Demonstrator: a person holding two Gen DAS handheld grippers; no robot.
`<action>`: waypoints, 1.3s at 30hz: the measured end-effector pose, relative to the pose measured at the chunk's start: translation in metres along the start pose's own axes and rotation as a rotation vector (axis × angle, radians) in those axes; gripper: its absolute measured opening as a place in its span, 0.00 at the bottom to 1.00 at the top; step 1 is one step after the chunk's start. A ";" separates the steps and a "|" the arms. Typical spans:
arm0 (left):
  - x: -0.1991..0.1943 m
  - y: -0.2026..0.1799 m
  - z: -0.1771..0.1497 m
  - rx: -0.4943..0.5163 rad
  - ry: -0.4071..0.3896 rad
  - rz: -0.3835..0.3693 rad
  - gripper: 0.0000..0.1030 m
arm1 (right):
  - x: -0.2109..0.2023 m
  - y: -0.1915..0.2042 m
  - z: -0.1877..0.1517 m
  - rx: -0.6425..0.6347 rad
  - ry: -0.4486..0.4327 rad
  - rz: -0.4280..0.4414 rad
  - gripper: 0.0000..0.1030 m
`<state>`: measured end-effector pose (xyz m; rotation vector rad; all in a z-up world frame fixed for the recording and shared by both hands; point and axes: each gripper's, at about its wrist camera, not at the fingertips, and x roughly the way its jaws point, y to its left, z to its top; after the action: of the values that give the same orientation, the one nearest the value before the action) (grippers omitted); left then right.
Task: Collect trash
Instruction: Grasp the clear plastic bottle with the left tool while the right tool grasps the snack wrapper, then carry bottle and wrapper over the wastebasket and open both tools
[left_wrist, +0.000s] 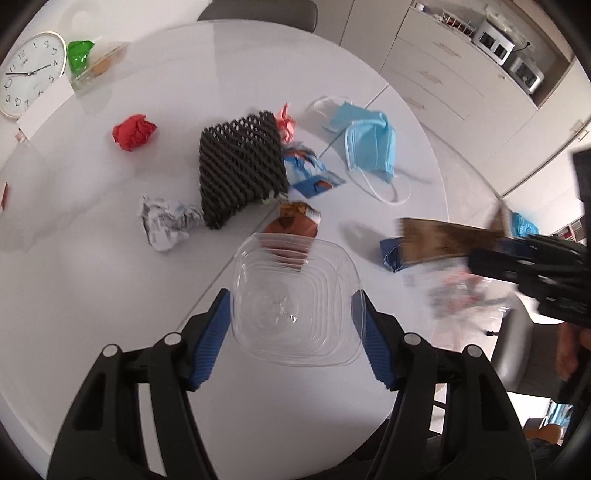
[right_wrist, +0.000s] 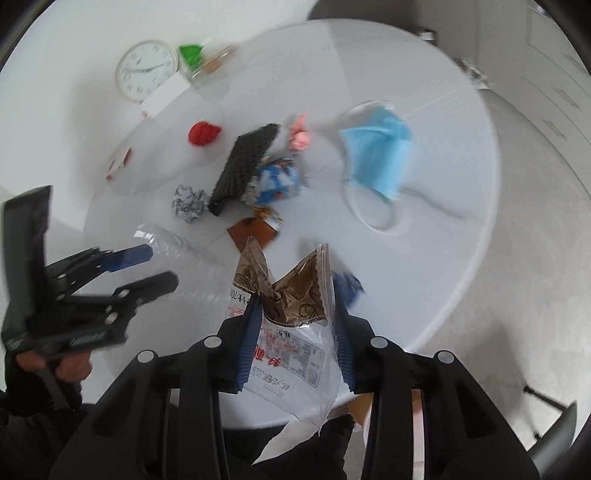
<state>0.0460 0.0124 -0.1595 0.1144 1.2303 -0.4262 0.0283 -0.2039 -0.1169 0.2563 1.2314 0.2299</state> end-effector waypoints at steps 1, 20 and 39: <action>0.002 0.000 -0.002 -0.005 0.004 -0.003 0.62 | -0.005 -0.004 -0.005 0.014 -0.007 -0.006 0.37; -0.016 -0.172 0.007 0.385 -0.009 -0.248 0.62 | -0.012 -0.152 -0.179 0.439 0.071 -0.311 0.42; 0.037 -0.319 -0.052 0.692 0.205 -0.372 0.67 | -0.074 -0.205 -0.238 0.634 -0.001 -0.463 0.95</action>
<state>-0.1102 -0.2724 -0.1664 0.5345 1.2599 -1.1810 -0.2137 -0.4051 -0.1888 0.5043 1.3011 -0.5719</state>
